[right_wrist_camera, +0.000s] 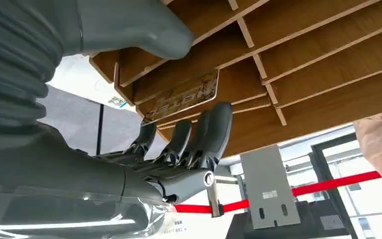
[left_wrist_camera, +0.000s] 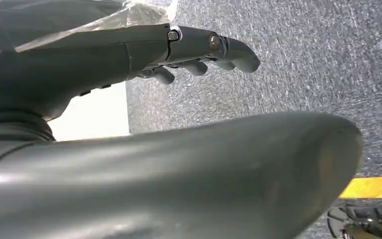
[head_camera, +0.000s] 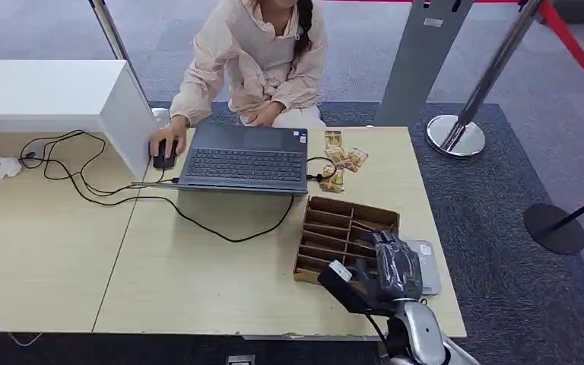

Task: Pass the card to the sensor for recognition and then transmit it.

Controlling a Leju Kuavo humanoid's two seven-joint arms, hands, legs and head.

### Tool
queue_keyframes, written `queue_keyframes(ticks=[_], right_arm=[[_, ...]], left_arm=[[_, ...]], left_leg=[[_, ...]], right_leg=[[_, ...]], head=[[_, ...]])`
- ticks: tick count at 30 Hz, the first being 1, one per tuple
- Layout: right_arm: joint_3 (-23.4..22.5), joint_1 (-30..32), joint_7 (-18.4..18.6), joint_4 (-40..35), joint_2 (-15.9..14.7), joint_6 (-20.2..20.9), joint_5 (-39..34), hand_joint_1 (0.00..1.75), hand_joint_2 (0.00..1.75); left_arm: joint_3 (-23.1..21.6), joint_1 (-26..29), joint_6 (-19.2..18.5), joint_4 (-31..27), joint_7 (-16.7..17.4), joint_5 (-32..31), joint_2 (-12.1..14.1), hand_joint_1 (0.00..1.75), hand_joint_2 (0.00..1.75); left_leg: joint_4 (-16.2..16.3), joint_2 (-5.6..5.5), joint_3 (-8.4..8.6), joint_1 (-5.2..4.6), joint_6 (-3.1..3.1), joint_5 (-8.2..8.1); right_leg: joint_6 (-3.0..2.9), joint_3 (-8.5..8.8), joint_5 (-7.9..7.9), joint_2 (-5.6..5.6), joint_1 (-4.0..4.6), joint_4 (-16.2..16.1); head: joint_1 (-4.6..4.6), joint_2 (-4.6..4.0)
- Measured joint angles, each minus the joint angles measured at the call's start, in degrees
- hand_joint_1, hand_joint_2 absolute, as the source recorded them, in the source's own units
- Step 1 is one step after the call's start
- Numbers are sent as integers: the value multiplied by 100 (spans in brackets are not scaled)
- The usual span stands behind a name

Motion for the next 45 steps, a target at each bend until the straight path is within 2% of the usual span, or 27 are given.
queue_keyframes(ticks=[6,11,31,33,34,35,36,40,42,45], right_arm=[[0,0,0,44,0,-2,-7,70,175],[2,0,0,79,2,-2,-22,77,175],[4,3,-9,100,13,-129,152,84,175],[4,4,-9,111,20,-148,245,112,175],[7,4,-9,114,24,-159,314,112,175],[9,3,0,118,28,-179,413,133,175],[11,3,0,120,28,-199,494,141,175],[11,-1,33,142,41,-258,750,140,175],[11,-8,33,144,55,-267,802,127,175],[15,-8,33,155,68,-267,837,120,175]], left_arm=[[37,2,0,-2,-63,11,0,0,0],[50,2,0,-2,-149,24,0,0,0],[59,7,-65,-4,-435,48,2,0,0],[59,8,-90,-7,-478,59,2,0,0],[59,8,-98,-7,-496,63,2,0,0],[59,8,-109,-7,-535,63,2,0,0],[61,8,-120,-7,-555,63,0,0,0],[61,8,-142,-7,-610,63,0,0,0],[63,8,-157,-7,-625,66,0,0,0],[63,9,-166,-9,-647,81,0,0,0]], left_leg=[[0,0,-1,0,0,0],[0,0,-1,0,0,0],[0,0,-1,0,-1,-1],[0,0,-2,0,-1,-1],[0,0,-2,0,-1,-1],[0,0,-2,0,-1,-1],[0,0,-2,0,-1,-1],[0,0,-2,0,-1,-1],[0,0,-2,0,-2,-1],[0,0,-2,0,-2,-2]], right_leg=[[0,0,0,0,0,0],[0,0,0,0,0,0],[-2,-1,-2,0,0,0],[-1,-1,-2,0,0,0],[-2,-2,-3,0,0,0],[-1,-1,-2,0,0,0],[-2,-1,-3,0,0,0],[-2,-1,-3,0,0,0],[-3,-1,-4,0,0,0],[-3,-2,-4,0,0,0]], head=[[-2,0],[-2,0],[-2,0],[-2,0],[0,0],[-2,0],[0,0],[-2,0],[-2,0],[-2,0]])
